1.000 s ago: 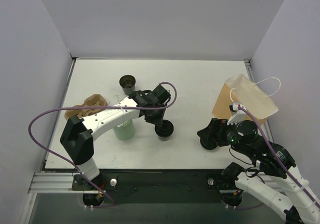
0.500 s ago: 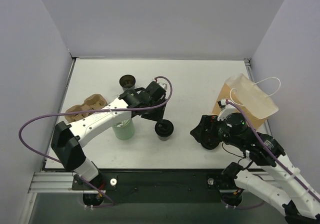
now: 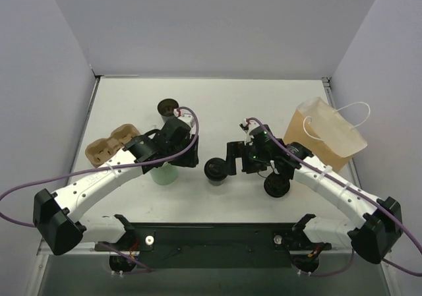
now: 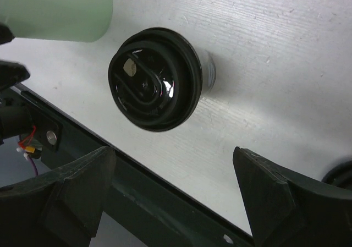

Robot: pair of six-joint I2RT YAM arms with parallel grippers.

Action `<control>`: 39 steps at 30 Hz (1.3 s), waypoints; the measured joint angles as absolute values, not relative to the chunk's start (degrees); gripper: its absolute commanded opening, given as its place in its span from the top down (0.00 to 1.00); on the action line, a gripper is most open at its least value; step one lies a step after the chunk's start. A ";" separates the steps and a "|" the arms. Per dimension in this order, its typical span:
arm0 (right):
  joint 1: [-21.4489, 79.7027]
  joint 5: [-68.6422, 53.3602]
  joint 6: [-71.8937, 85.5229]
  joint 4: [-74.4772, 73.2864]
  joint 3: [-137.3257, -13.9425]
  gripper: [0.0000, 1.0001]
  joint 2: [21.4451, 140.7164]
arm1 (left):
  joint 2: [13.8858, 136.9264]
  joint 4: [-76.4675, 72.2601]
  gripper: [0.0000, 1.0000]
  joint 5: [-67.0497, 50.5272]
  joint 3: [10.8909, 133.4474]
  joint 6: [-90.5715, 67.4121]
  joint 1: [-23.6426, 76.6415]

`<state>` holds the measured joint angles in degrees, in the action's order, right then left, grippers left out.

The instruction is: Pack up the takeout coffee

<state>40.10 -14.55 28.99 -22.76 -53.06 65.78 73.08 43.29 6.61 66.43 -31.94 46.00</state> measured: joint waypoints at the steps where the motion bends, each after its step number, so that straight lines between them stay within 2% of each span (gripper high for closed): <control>1: 39.48 -15.75 28.58 -21.89 -53.04 0.08 67.44 | 72.51 43.31 0.43 6.59 65.76 -32.08 46.00; 13: 35.22 -25.41 27.05 -13.54 -53.06 0.11 77.76 | 63.70 42.59 0.43 5.52 61.98 -32.80 46.02; 21: 34.83 -27.09 25.56 -11.70 -53.10 0.21 82.65 | 61.21 42.19 0.43 5.04 59.92 -33.43 46.19; 31: 33.78 -29.45 24.93 -8.56 -53.10 0.41 84.23 | 60.55 41.06 0.43 4.01 57.54 -33.69 46.68; 39: 33.10 -30.85 24.80 -6.94 -52.45 0.43 84.25 | 61.25 39.42 0.43 4.01 57.56 -33.26 46.83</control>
<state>33.10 -30.85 24.80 -6.94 -52.45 84.25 61.25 39.42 4.01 57.56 -33.26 46.83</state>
